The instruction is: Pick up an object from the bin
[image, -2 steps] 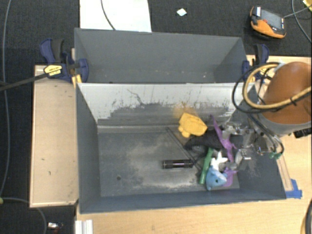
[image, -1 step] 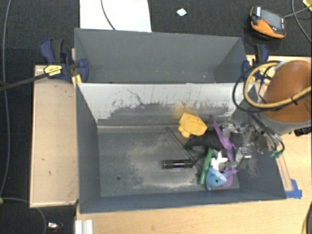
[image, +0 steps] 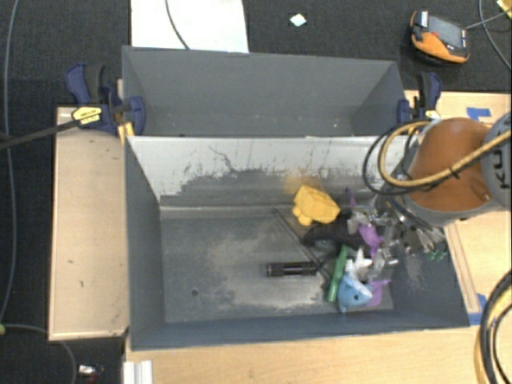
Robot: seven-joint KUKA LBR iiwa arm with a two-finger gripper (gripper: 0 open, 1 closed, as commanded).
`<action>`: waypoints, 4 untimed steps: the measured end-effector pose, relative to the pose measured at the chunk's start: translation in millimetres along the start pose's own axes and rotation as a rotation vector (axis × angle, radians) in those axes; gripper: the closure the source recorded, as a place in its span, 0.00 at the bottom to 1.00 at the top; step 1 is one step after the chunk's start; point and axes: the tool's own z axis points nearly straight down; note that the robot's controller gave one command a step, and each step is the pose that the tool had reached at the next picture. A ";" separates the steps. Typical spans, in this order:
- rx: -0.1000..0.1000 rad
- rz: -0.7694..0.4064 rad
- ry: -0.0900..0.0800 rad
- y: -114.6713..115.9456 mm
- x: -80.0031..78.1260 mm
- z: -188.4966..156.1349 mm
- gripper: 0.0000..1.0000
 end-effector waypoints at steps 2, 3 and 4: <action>0.004 -0.089 -0.010 -12.5 21.9 23.4 1.00; 0.005 -0.081 -0.016 -20.8 17.7 1.3 1.00; 0.001 -0.073 -0.008 -14.2 28.3 -105.4 1.00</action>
Offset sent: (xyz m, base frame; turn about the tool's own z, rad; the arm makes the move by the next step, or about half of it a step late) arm 0.0000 0.0000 0.0000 0.0000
